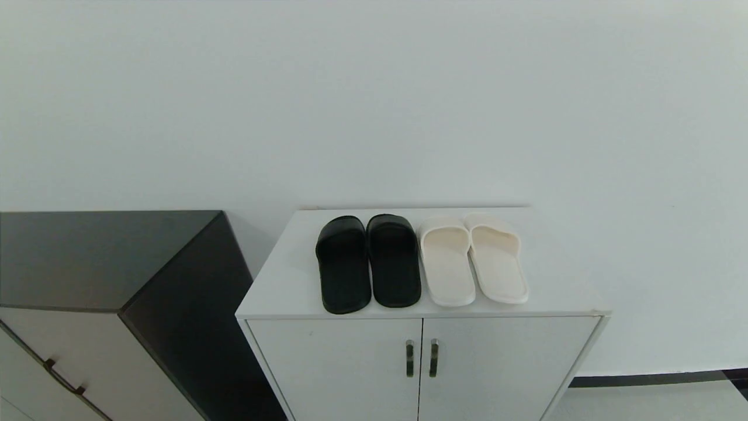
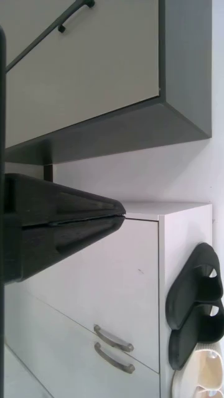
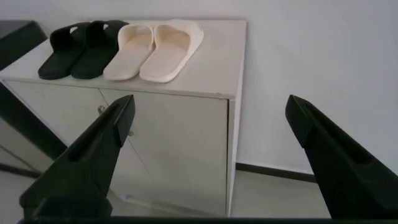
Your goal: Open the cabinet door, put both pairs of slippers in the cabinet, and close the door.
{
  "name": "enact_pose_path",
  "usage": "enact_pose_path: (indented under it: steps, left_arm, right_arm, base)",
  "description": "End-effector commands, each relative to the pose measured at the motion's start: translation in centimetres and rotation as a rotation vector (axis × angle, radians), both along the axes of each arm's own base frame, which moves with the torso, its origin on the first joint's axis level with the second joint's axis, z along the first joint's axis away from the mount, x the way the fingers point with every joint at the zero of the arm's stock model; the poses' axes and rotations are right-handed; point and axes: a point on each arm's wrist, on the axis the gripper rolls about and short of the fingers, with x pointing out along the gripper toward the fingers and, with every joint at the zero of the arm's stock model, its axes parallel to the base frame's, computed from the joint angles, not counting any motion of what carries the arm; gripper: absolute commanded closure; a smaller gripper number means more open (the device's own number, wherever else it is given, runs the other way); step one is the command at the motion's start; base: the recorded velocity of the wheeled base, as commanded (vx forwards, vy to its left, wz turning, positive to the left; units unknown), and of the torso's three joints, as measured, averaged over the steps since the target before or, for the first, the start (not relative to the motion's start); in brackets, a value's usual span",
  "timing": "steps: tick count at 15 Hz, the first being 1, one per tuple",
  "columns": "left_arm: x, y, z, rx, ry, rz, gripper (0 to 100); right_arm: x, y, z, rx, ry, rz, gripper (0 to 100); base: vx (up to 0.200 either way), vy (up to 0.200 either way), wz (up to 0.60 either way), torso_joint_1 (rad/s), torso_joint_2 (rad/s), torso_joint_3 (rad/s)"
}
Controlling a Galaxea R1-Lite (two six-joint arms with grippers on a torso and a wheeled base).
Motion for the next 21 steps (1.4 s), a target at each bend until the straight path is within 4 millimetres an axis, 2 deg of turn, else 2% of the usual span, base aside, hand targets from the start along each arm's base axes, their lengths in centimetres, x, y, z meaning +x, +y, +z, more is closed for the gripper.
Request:
enact_pose_path:
  steps: [1,3,5,8,13,17,21]
  left_arm:
    - [0.0,0.0,0.0,-0.003,0.000,0.000,100]
    - [0.0,0.0,0.0,-0.002,0.002,0.000,100]
    - [0.0,0.0,0.0,0.001,0.002,-0.006,100]
    - [0.0,0.0,0.0,-0.005,0.002,-0.009,100]
    - [0.0,0.0,0.0,-0.006,0.002,-0.007,100]
    - [0.0,0.0,0.0,-0.006,0.002,-0.004,100]
    - [0.0,0.0,0.0,-0.006,0.000,-0.004,100]
  right_arm:
    - [9.8,2.3,0.0,-0.007,0.192,0.134,0]
    - [11.7,3.9,0.2,0.084,0.198,0.185,0]
    - [13.6,7.1,0.7,0.106,0.217,0.203,0]
    - [15.2,11.6,2.0,0.075,0.195,0.197,0]
    - [17.3,17.7,1.1,-0.010,0.208,0.141,0]
    - [20.8,20.6,0.4,0.013,0.200,-0.030,0]
    - [23.5,21.7,-0.8,0.006,0.195,-0.105,0]
  base:
    - [0.000,0.000,0.00,0.000,0.00,0.000]
    - [0.000,0.000,0.00,0.000,0.00,0.000]
    - [0.000,0.000,0.00,0.000,0.00,0.000]
    - [0.000,0.000,0.00,0.000,0.00,0.000]
    - [0.000,0.000,0.00,0.000,0.00,0.000]
    - [0.000,0.000,0.00,0.000,0.00,0.000]
    - [0.000,0.000,0.00,0.000,0.00,0.000]
